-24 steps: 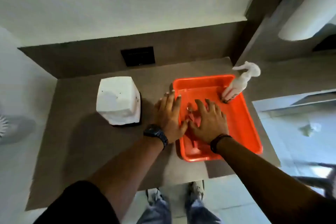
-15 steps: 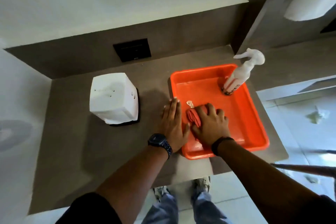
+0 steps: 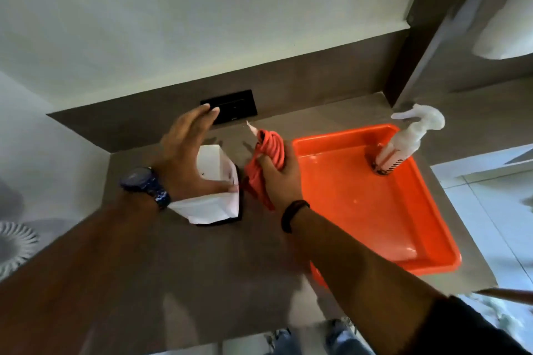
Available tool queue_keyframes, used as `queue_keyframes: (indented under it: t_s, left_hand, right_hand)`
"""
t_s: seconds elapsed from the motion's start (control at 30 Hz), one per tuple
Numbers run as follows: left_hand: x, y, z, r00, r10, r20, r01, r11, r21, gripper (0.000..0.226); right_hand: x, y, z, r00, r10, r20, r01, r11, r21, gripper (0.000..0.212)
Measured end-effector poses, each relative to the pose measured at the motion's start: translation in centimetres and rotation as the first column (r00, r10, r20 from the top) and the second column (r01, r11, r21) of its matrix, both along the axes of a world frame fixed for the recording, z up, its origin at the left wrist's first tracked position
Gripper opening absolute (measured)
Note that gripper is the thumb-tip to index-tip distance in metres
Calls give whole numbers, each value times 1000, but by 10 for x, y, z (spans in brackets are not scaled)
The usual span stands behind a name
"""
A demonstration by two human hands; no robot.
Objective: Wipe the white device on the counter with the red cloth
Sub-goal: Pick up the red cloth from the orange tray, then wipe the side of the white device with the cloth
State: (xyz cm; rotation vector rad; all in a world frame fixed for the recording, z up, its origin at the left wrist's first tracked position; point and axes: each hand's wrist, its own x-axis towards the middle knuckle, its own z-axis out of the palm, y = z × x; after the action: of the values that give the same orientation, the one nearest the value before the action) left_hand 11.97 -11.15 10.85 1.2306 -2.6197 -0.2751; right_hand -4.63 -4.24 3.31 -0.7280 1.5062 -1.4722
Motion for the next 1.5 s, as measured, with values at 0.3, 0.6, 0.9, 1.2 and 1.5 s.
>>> queue_keyframes:
  t_s: [0.3,0.6,0.9,1.2,1.5]
  left_hand:
    - [56,-5,-47,942,117,315,-210,937,278,154]
    - [56,-3,-52,959,138,246,-193,957,217,143]
    - [58,-4,-52,958,139,250,-194,958,210,142]
    - [59,-7,-55,954,140,264,-198,958,206,143]
    - [58,-6,-54,955,138,263,-196,958,208,145]
  right_hand:
    - [72,-15,-46,979,171,115,-186,974,130,45]
    - [88,2,-37,997,51,62,-53,998,34,36]
    - [87,-2,-27,995,63,76,-70,993,99,40]
    - [83,-14,-32,990,70,119,-89,983,161,42]
    - [79,-26,-26,984,44,174,-112,906,407,43]
